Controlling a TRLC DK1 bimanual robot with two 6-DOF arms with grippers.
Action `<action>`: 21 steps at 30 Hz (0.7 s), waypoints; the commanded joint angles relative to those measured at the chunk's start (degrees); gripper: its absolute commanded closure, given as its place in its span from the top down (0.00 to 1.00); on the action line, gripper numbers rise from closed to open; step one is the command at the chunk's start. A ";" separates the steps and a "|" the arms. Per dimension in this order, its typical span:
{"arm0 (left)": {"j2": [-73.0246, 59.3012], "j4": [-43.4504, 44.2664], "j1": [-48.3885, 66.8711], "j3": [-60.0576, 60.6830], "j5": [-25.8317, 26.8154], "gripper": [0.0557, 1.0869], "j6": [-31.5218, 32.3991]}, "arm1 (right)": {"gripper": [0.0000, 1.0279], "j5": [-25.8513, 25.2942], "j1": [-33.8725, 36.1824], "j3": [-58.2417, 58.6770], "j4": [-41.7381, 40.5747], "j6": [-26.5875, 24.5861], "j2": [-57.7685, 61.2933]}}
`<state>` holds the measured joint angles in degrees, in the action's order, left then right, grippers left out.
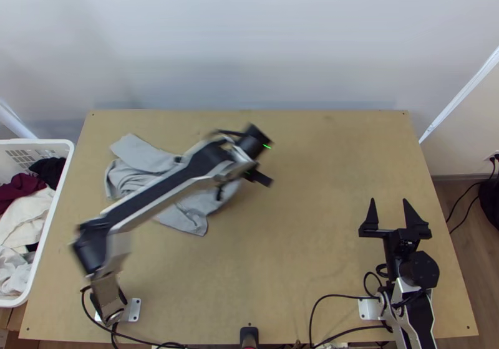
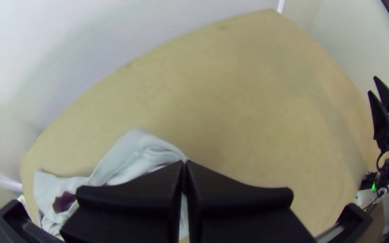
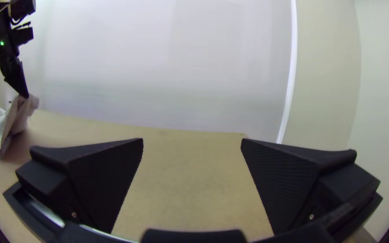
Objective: Fold the t-shirt
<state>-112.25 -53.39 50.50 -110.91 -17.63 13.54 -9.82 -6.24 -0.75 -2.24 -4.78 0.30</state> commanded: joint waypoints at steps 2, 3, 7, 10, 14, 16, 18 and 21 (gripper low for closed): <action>-10.89 1.09 3.20 -12.84 0.31 0.04 3.25 | 0.96 -0.55 0.26 0.58 0.66 -0.94 -0.38; -13.70 1.00 3.82 -16.44 0.31 0.04 3.42 | 0.96 -0.55 0.26 0.58 0.66 -0.94 -0.38; -20.03 7.95 7.16 -22.07 0.31 0.04 3.69 | 0.96 -0.55 0.26 0.58 0.66 -0.94 -0.38; -22.40 15.07 9.44 -22.07 0.31 0.04 3.69 | 0.96 -0.55 0.26 0.58 0.66 -0.94 -0.38; -24.34 23.24 10.85 -21.89 2.42 0.32 3.60 | 0.96 -0.55 0.26 0.58 0.66 -0.94 -0.38; -24.34 26.67 11.20 -21.89 2.60 0.86 2.10 | 0.96 -0.55 0.26 0.58 0.66 -0.94 -0.38; -23.98 28.16 11.11 -21.89 3.30 0.96 2.19 | 0.96 -0.55 0.26 0.58 0.66 -0.94 -0.38; -22.14 27.55 10.76 -21.36 3.83 0.96 2.19 | 0.96 -0.55 0.26 0.58 0.66 -0.94 -0.38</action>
<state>-136.14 -26.35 61.95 -130.96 -14.17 15.86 -9.85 -6.24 -0.75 -2.24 -4.78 0.30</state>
